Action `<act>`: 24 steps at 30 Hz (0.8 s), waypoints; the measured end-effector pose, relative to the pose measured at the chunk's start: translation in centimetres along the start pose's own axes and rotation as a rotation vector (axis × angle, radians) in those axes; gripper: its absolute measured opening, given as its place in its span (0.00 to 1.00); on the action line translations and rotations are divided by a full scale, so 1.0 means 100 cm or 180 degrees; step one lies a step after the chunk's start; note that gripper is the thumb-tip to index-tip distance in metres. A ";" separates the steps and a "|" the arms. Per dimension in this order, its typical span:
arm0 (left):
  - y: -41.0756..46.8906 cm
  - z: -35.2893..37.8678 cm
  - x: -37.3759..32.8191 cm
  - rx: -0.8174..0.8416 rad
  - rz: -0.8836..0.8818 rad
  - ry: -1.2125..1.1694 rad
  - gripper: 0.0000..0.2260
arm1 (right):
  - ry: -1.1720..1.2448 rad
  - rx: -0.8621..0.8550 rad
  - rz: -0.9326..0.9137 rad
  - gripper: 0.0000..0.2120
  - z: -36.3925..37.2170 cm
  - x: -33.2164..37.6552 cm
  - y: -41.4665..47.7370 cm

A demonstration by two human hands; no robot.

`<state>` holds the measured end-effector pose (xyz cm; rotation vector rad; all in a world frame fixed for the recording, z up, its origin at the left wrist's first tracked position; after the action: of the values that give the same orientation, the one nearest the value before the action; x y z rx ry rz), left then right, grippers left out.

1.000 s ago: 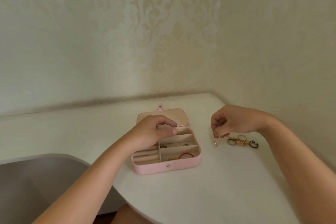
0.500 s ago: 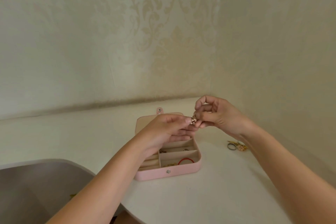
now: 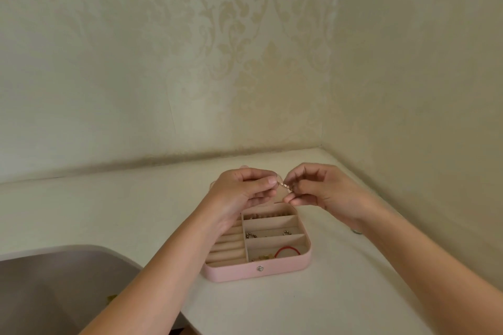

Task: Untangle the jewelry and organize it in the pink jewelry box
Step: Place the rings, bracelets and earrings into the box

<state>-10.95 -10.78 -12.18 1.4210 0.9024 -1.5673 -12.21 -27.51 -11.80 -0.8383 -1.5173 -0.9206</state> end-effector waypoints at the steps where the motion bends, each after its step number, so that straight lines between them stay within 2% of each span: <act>1: 0.000 -0.001 -0.002 0.0011 0.0065 0.0125 0.03 | 0.0015 -0.0014 0.0062 0.09 0.001 -0.002 0.001; 3: 0.001 -0.004 -0.007 0.0072 0.0187 0.0459 0.03 | -0.0057 -0.0066 0.0141 0.06 0.001 -0.005 0.002; 5: 0.003 -0.006 -0.013 0.0169 0.0279 0.0871 0.04 | -0.0453 -0.0134 0.0131 0.04 0.001 -0.007 0.003; 8: 0.005 -0.008 -0.022 0.0361 0.0375 0.1390 0.04 | -0.0635 -0.0193 -0.0124 0.13 0.006 -0.004 0.006; 11: 0.009 -0.011 -0.028 0.0272 0.0377 0.1603 0.04 | -0.0374 -0.0324 -0.0407 0.15 0.009 0.000 0.013; 15: 0.015 -0.021 -0.035 0.0113 0.0350 0.1650 0.05 | -0.0566 -0.0435 -0.0609 0.10 0.012 0.009 0.027; 21: 0.023 -0.040 -0.041 0.0110 0.0450 0.1274 0.04 | -0.1311 -0.0722 -0.0468 0.03 0.005 0.022 0.062; 24: 0.031 -0.057 -0.039 -0.0125 0.0436 0.1101 0.06 | -0.1434 -0.0664 -0.0372 0.02 0.007 0.024 0.082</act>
<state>-5.64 -6.50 -8.89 1.7191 1.0047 -1.2165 -5.49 -23.22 -8.62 -1.1755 -1.8938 -1.0346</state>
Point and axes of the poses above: each hand's wrist, its own y-axis towards the middle knuckle, its own z-axis out of the palm, x = y × z, the point moved 3 cm from there along y, towards the middle knuckle, and after that the axes turned 10 degrees about x, right-handed, at the moved point
